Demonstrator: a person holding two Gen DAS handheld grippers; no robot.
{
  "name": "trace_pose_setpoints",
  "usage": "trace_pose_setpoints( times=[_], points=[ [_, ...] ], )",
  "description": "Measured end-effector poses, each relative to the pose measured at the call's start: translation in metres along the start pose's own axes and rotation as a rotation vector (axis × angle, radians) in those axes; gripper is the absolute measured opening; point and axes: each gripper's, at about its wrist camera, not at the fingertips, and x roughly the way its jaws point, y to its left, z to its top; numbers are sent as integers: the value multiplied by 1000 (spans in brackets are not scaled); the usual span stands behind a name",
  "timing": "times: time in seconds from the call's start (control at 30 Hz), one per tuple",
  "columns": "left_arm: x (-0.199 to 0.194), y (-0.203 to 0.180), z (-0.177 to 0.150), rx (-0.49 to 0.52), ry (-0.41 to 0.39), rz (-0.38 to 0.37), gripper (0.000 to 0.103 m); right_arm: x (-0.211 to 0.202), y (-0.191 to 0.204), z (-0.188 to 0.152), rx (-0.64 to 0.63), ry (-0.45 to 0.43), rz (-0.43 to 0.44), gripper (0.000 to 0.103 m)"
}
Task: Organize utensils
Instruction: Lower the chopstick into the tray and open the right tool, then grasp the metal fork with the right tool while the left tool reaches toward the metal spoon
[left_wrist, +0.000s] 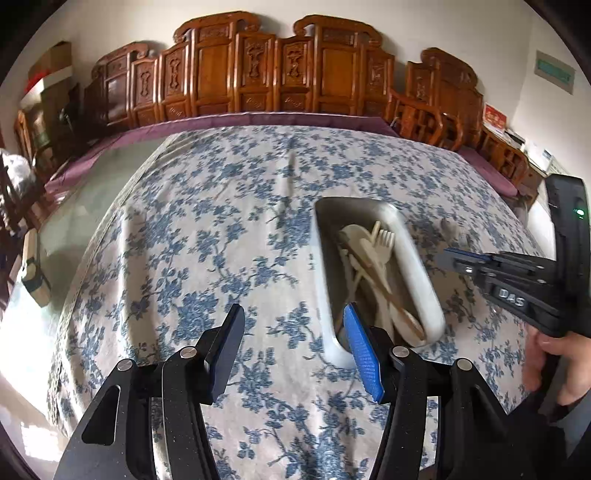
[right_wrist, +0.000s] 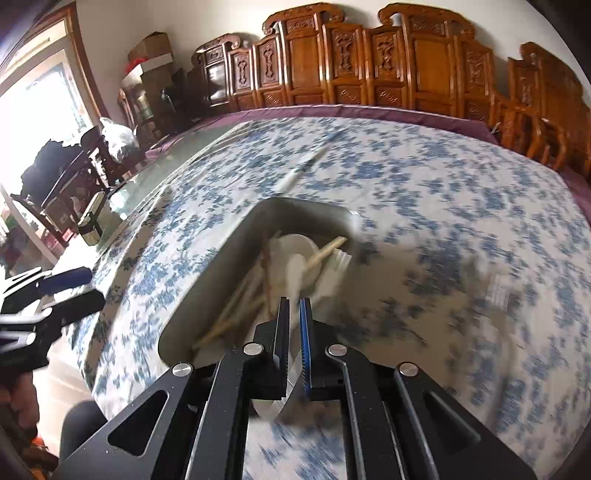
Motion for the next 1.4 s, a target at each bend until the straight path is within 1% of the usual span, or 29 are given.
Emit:
trace_pose_setpoints(
  times=[0.03,0.13,0.27,0.3,0.33,0.4,0.47,0.53,0.67,0.7,0.77,1.0,1.07,1.2,1.33,1.4],
  points=[
    [-1,-3,0,5,-2,-2,53,-8,-6,-4,7,-3,-8,7],
    [-8,-15,-1,26,-22,-18,72,-31,-25,-19,35,-13,-36,7],
    [-13,-31,-2,55,-34,-46,72,-58,-48,-37,59,-24,-87,7],
    [-13,-34,-2,61,-34,-49,73,-64,-55,-43,63,-26,-106,11],
    [-14,-37,-3,69,-35,-53,75,-67,-60,-47,65,-26,-118,18],
    [-15,-45,-4,87,-36,-62,75,-72,-73,-56,75,-26,-150,22],
    [-17,-52,-5,102,-40,-65,77,-72,-84,-61,92,-18,-163,22],
    [-20,-59,-6,112,-46,-68,77,-71,-94,-66,107,-19,-167,26],
    [-15,-74,-7,118,-33,-70,77,-62,-111,-70,100,-10,-175,29],
    [-13,-78,-6,122,-27,-70,77,-59,-113,-69,93,-6,-176,31],
    [-6,-89,-5,144,-15,-61,77,-49,-122,-68,71,3,-184,34],
    [22,-119,14,150,24,-57,77,-5,-154,-51,72,16,-163,34],
    [31,-130,23,155,29,-56,77,11,-162,-45,73,37,-157,34],
    [43,-144,36,157,33,-63,77,39,-168,-38,18,95,-188,34],
    [55,-160,47,171,28,-73,77,42,-170,-35,-28,110,-175,33],
    [62,-167,50,170,31,-80,77,40,-172,-37,-52,116,-181,30]
  ],
)
